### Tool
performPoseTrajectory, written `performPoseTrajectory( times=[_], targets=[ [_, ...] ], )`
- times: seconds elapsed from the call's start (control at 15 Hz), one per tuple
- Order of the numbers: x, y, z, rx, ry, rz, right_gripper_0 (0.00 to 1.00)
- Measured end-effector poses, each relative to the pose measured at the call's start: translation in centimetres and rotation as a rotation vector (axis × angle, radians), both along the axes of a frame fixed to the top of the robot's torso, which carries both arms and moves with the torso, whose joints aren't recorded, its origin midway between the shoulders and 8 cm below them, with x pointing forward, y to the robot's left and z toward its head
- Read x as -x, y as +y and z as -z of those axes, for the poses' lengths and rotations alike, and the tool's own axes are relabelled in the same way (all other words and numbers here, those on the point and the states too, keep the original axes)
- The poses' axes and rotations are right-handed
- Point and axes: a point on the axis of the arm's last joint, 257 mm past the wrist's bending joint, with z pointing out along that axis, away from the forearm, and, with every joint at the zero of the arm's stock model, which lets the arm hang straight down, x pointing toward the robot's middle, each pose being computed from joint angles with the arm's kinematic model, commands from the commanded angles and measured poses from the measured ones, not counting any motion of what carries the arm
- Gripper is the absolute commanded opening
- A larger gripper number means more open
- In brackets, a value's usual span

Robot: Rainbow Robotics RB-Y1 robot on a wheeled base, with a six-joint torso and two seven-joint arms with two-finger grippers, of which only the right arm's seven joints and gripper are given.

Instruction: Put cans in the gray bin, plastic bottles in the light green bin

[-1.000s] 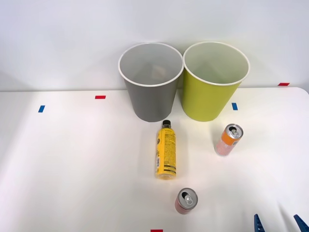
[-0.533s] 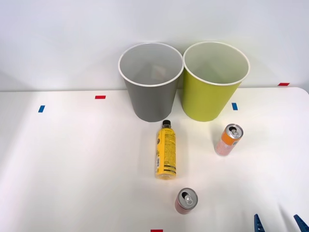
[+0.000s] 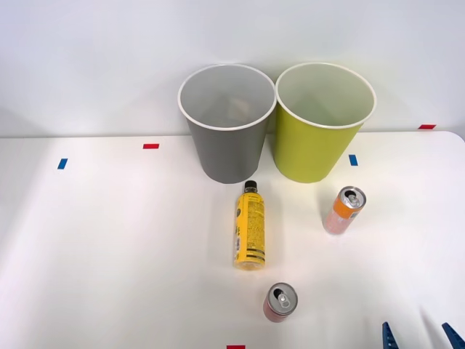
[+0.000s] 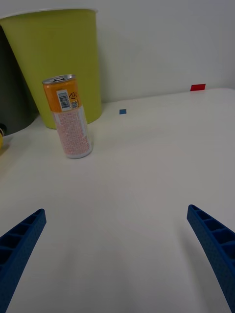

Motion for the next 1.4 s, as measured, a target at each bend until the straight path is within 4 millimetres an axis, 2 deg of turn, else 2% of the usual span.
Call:
performPoseTrajectory(
  times=[0.13, 0.4, 0.53, 1.4],
  targets=[
    [-0.1, 0.4, 1.1, -0.02, 0.016, 0.013, 1.0],
    [-1.7, 1.4, -2.1, -0.013, -0.083, 0.003, 1.0],
    [-3.0, 2.1, -3.0, 0.012, -0.115, -0.016, 1.0],
    [-15.8, 6.6, -5.8, 0.019, -0.153, -0.037, 1.0]
  ],
)
